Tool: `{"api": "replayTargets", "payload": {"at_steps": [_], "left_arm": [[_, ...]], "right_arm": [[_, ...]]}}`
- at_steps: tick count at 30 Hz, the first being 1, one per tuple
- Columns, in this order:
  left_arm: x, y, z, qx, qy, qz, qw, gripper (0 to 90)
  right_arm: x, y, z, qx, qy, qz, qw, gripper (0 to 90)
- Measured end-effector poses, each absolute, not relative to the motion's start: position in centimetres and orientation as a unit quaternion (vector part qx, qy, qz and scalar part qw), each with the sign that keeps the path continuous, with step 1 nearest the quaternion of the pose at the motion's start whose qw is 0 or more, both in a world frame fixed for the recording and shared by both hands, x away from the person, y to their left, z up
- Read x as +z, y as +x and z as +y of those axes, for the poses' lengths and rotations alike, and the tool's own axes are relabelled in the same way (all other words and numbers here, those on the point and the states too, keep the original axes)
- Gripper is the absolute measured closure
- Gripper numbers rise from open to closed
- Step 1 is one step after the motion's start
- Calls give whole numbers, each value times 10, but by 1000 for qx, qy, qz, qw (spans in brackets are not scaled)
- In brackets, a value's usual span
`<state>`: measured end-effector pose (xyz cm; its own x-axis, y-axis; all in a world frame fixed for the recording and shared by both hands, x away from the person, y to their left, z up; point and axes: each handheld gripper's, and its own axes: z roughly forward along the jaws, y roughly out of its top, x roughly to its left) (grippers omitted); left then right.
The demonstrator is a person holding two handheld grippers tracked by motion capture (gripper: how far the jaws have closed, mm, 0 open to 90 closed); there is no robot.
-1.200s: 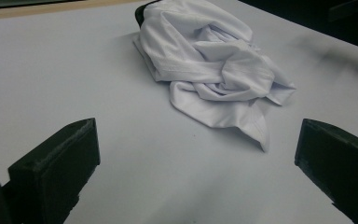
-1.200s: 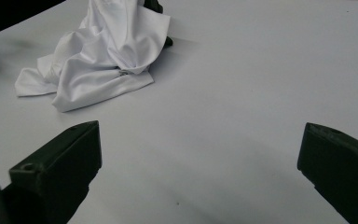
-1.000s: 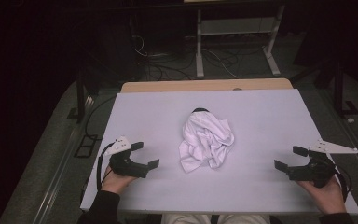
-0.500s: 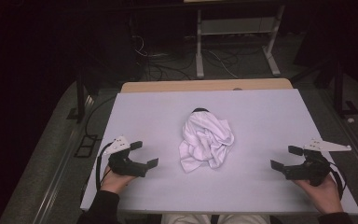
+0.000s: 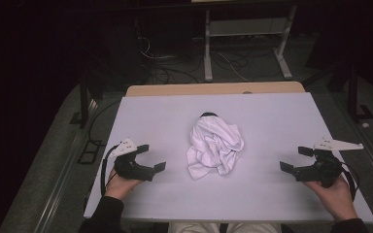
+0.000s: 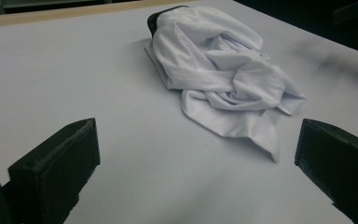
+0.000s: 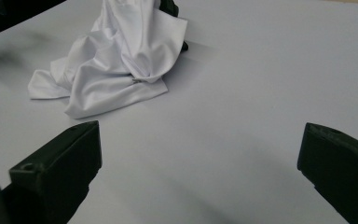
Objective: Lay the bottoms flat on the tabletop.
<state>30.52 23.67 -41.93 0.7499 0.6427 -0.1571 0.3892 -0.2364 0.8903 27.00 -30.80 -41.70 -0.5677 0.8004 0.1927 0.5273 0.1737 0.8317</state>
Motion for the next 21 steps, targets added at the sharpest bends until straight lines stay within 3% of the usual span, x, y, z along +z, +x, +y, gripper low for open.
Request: {"api": "replayTargets", "payload": {"at_steps": [21], "left_arm": [[-397,326,219,120,782,312,526,4]], "right_arm": [[-392,294,-293,463,428,763,141,1]]}}
